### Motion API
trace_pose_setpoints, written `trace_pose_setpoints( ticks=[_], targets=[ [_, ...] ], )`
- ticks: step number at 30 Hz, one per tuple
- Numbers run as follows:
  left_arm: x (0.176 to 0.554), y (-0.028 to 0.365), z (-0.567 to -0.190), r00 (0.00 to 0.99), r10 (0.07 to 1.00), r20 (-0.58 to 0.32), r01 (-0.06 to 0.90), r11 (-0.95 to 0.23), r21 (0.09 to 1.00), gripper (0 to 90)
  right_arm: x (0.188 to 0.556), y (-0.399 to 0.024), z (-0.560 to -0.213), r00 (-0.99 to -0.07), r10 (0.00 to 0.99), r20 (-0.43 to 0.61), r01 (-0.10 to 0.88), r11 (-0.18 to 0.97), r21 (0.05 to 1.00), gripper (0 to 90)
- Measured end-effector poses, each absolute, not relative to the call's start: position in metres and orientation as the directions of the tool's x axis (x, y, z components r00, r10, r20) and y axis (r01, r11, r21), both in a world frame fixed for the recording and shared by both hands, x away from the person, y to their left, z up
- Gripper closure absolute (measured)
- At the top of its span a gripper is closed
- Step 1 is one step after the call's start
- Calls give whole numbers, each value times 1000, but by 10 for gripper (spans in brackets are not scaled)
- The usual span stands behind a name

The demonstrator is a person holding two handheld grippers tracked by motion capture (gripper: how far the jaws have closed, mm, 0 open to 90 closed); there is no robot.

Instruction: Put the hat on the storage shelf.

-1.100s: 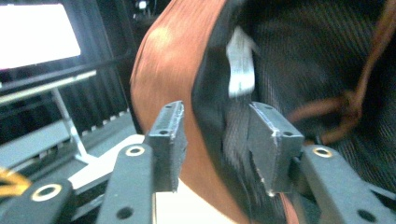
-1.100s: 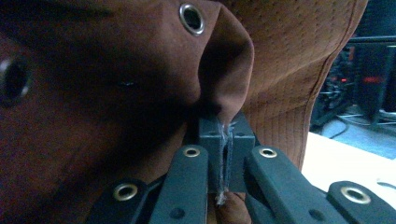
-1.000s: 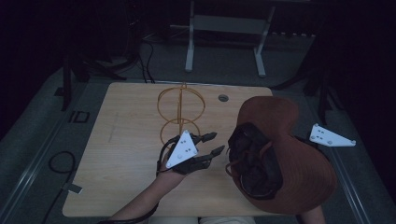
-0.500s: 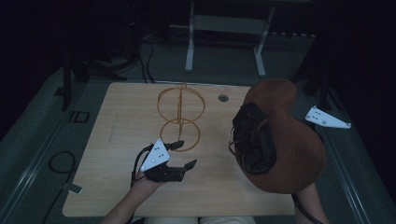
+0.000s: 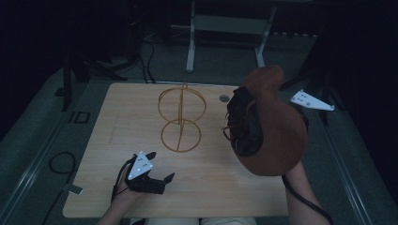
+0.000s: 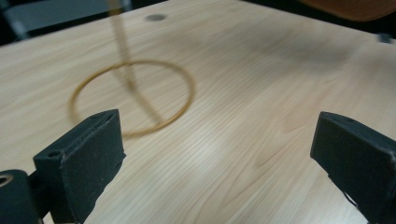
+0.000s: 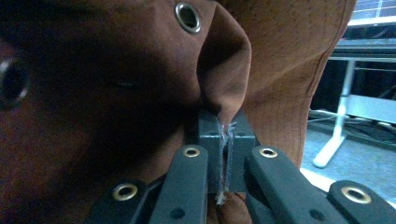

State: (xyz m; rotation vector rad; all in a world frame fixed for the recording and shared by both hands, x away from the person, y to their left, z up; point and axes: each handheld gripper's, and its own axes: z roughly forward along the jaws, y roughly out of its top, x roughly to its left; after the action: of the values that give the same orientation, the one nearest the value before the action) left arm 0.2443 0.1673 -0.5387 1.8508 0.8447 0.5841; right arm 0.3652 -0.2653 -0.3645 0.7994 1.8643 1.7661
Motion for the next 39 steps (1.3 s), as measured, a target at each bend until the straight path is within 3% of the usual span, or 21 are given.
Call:
trace_pose_setpoints(
  ticks=[9,14,26,34,39],
  targets=[
    [227,221,-561,474,880,-23,373,-177,911,21,399,-243,-356,-712,697,85,113,-6,994,877],
    [218,234,-568,435,898,-68,384,-117,916,21,416,-222,-348,-697,714,62,113,23,993,877],
    [217,240,-570,422,903,-76,377,-99,921,21,444,-160,-322,-671,741,3,72,61,996,875],
    [217,241,-571,430,899,-82,381,-98,919,22,445,-110,-327,-769,639,13,119,124,985,870],
    [217,243,-571,429,899,-91,378,-87,922,22,444,-80,-341,-807,591,-25,134,224,965,869]
  ],
)
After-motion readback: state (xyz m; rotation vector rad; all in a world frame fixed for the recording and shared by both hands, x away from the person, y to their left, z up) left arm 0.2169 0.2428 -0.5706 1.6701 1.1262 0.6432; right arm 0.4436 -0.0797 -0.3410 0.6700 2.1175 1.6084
